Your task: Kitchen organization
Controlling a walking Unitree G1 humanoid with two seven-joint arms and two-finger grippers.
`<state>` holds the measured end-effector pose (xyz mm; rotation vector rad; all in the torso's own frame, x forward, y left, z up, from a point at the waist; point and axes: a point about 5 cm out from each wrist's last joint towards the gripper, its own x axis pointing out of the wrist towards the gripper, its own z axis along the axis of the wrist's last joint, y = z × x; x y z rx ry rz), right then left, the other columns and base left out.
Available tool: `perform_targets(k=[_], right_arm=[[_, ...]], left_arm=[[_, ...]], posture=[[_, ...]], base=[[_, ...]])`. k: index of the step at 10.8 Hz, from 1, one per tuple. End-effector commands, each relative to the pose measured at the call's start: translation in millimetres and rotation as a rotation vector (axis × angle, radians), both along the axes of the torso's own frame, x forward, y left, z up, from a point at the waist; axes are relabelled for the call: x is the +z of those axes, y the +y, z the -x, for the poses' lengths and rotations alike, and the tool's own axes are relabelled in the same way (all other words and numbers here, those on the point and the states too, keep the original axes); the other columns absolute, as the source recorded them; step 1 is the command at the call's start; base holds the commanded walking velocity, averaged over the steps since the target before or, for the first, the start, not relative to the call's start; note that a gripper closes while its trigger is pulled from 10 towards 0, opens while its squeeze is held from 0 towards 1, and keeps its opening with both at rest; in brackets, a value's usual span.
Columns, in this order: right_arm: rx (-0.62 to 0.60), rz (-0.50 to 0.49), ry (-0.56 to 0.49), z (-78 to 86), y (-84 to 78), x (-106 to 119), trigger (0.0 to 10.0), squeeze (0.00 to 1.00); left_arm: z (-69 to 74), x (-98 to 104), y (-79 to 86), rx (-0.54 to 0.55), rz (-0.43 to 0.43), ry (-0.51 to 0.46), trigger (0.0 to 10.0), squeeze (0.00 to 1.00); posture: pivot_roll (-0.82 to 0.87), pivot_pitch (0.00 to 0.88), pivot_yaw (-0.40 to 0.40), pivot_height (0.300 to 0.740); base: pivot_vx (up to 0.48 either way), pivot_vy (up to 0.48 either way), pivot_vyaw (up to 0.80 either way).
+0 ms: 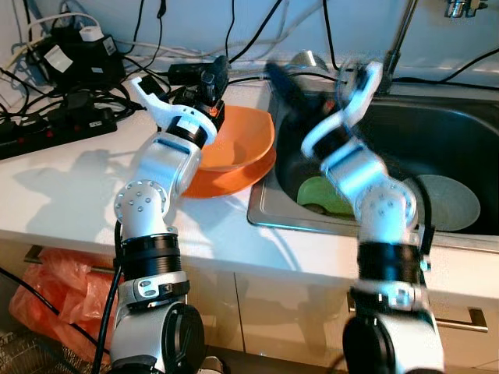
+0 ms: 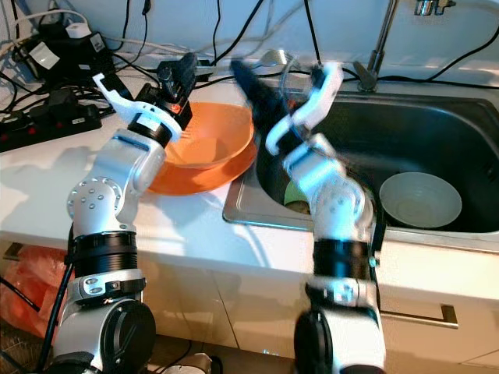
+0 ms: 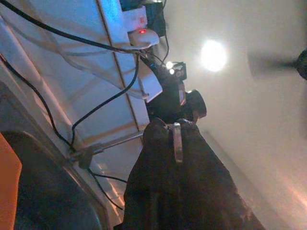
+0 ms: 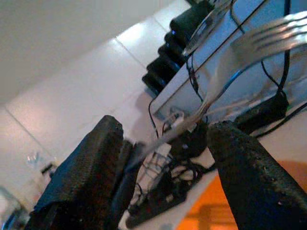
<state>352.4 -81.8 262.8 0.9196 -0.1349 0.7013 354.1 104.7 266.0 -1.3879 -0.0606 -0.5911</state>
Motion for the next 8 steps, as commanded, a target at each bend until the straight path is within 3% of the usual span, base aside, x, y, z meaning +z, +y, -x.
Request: perform_targets(k=[1,3,4,5,8], right_arm=[[-0.001,-0.05,-0.002,-2.1,1.5,6.0,10.0,0.0],[-0.003,-0.157,-0.002,-6.6,0.2,12.9,9.6,0.0],[-0.003,-0.18,0.002,-7.6,0.2,14.0,3.6,0.0],[-0.003,-0.202,0.009,-9.4,0.9,14.9,0.0,0.0],[0.0,-0.221,0.021,-11.1,3.0,14.4,0.0,0.0]], left_arm=[[3.8,2.3,-3.8,-0.017,0.014,-0.002,0.0,0.0],[8.6,0.8,-10.5,-0.047,0.017,-0.001,0.0,0.0],[9.9,1.1,-12.7,-0.057,0.019,-0.002,0.0,0.0],[11.6,0.7,-16.0,-0.071,0.02,0.001,0.0,0.0],[12.3,-0.6,-21.0,-0.096,0.018,0.007,0.0,0.0]], posture=[[0.19,0.05,0.066,0.74],[0.19,0.051,0.064,0.74],[0.19,0.051,0.063,0.74],[0.19,0.052,0.064,0.74],[0.18,0.051,0.067,0.74]], base=[[0.0,0.0,0.0],[0.0,0.0,0.0],[0.0,0.0,0.0],[0.0,0.0,0.0],[0.0,0.0,0.0]])
